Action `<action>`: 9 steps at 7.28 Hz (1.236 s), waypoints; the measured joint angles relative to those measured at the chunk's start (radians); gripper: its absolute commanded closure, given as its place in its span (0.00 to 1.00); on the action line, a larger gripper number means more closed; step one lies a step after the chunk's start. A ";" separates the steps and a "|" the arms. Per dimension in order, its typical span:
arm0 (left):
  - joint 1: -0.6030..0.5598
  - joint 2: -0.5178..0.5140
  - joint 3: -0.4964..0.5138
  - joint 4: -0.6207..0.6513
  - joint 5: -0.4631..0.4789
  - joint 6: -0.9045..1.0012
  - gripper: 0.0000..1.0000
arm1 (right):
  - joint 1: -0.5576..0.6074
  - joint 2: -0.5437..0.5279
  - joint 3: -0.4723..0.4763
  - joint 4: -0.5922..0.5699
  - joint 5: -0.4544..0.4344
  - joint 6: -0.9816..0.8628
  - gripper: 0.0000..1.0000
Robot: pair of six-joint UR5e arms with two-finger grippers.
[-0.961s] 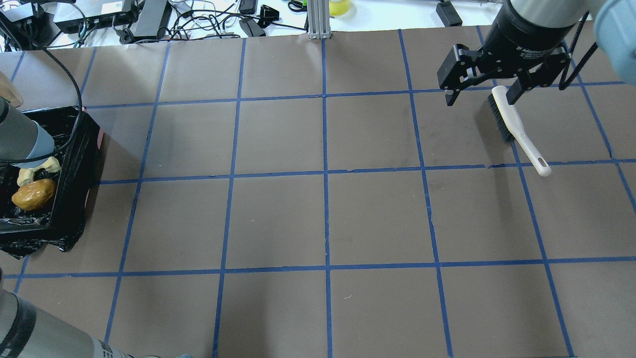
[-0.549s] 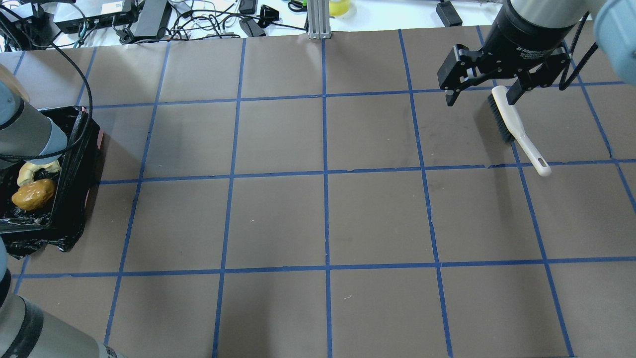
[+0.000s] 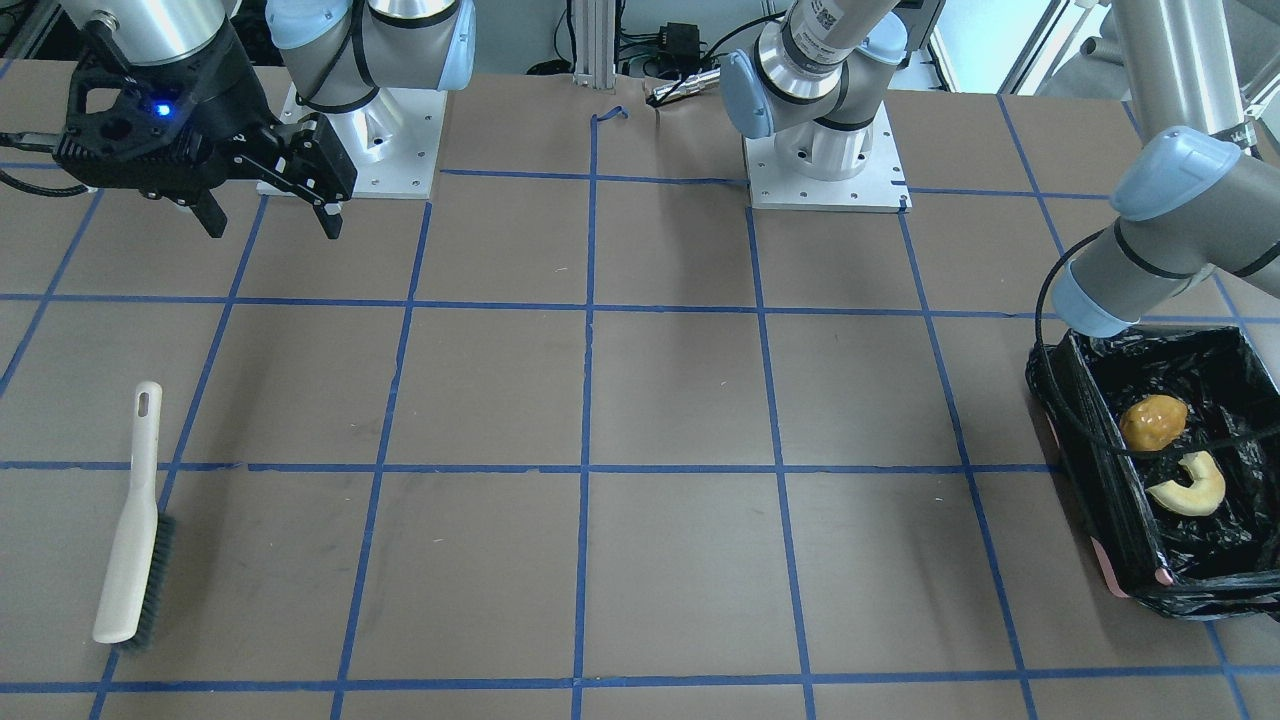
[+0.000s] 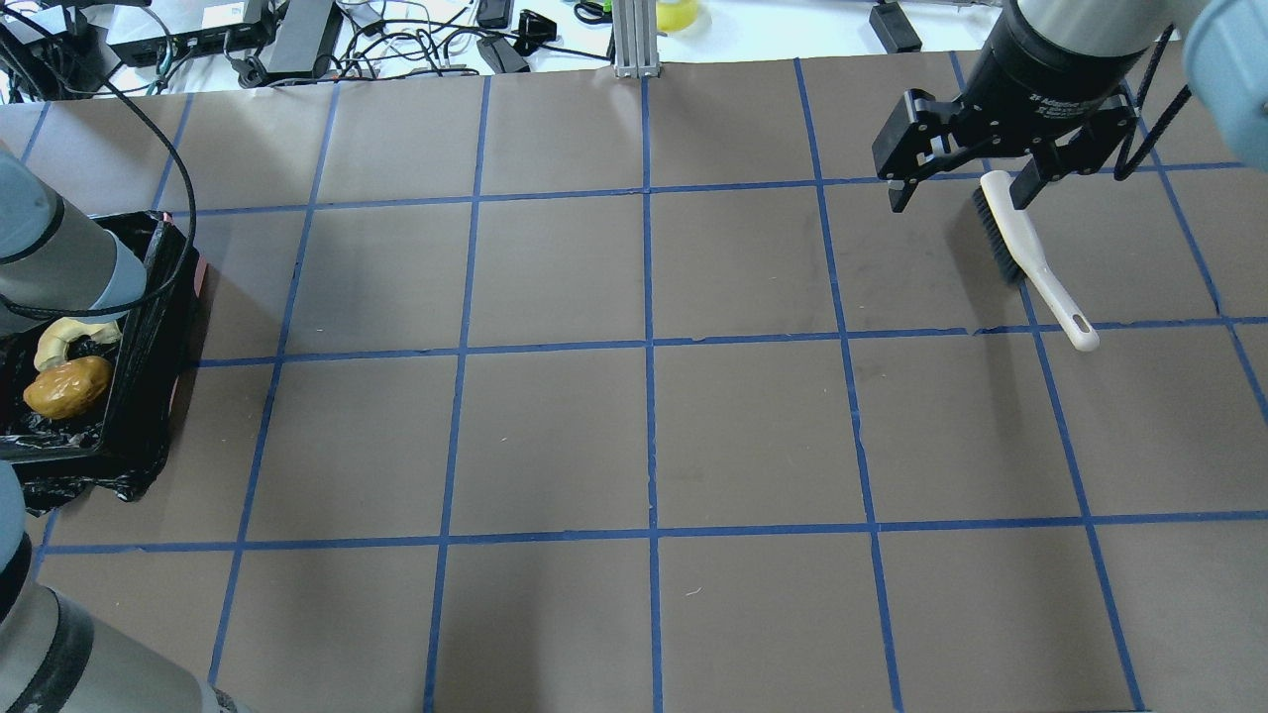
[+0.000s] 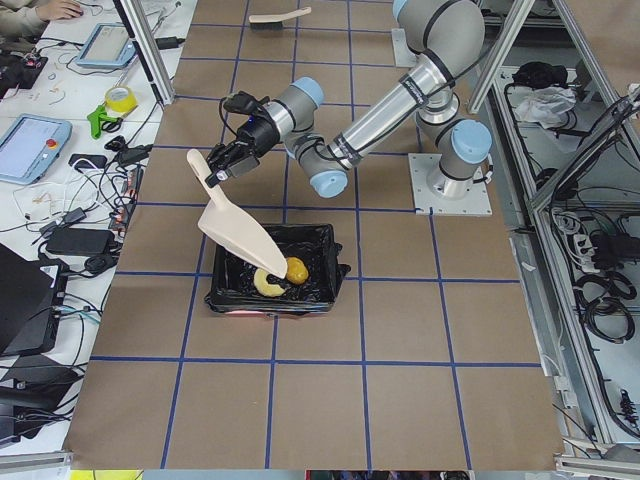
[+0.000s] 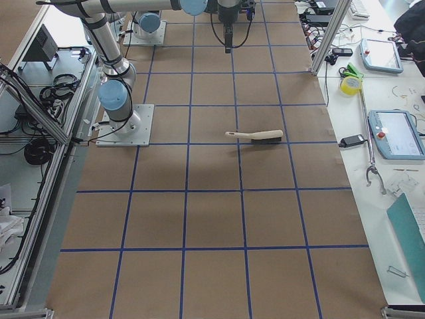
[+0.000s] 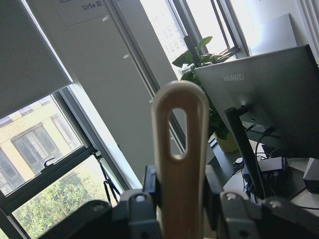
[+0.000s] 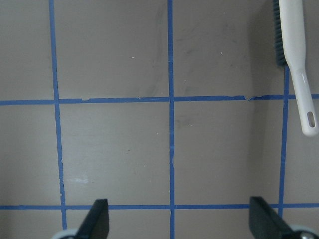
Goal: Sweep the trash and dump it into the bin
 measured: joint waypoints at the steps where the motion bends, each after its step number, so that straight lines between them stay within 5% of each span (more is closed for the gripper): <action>1: -0.005 -0.003 -0.004 0.018 0.000 0.023 1.00 | 0.000 0.000 0.000 0.000 0.000 0.000 0.00; 9: -0.014 -0.039 -0.047 0.223 -0.006 0.117 1.00 | 0.000 0.000 0.000 0.000 0.000 0.000 0.00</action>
